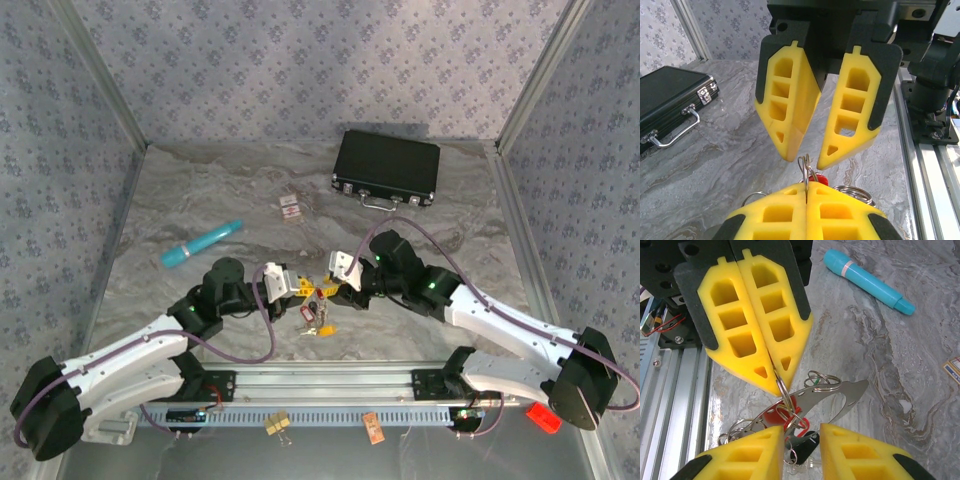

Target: Put the keys on the keyring

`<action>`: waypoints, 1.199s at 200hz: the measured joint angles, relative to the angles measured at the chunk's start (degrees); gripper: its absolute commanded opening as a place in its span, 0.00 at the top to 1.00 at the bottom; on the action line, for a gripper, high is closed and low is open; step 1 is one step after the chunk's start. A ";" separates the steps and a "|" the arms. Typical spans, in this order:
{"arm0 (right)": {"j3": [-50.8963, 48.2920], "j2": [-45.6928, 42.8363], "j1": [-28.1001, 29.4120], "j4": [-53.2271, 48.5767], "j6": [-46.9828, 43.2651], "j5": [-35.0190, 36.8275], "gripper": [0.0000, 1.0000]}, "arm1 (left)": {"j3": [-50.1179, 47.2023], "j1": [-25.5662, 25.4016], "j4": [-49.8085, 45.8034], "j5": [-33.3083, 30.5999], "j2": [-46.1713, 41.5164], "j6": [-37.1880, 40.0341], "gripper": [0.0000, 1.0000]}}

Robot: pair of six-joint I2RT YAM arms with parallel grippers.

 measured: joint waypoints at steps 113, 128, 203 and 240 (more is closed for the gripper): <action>0.04 2.54 0.00 0.11 -0.42 -3.13 1.00 | 0.00 0.00 -0.04 2.40 0.00 0.00 1.00; 0.20 3.48 0.00 0.33 -0.39 -4.13 1.00 | -0.02 0.00 -0.07 2.73 0.04 0.00 1.00; -0.72 -0.94 -0.90 -0.02 -0.48 -4.00 0.72 | -0.48 0.00 1.46 2.91 0.04 0.00 1.00; -1.05 -3.06 -1.11 0.46 -0.61 -5.11 0.71 | -0.70 0.00 1.77 2.91 0.37 -0.02 1.00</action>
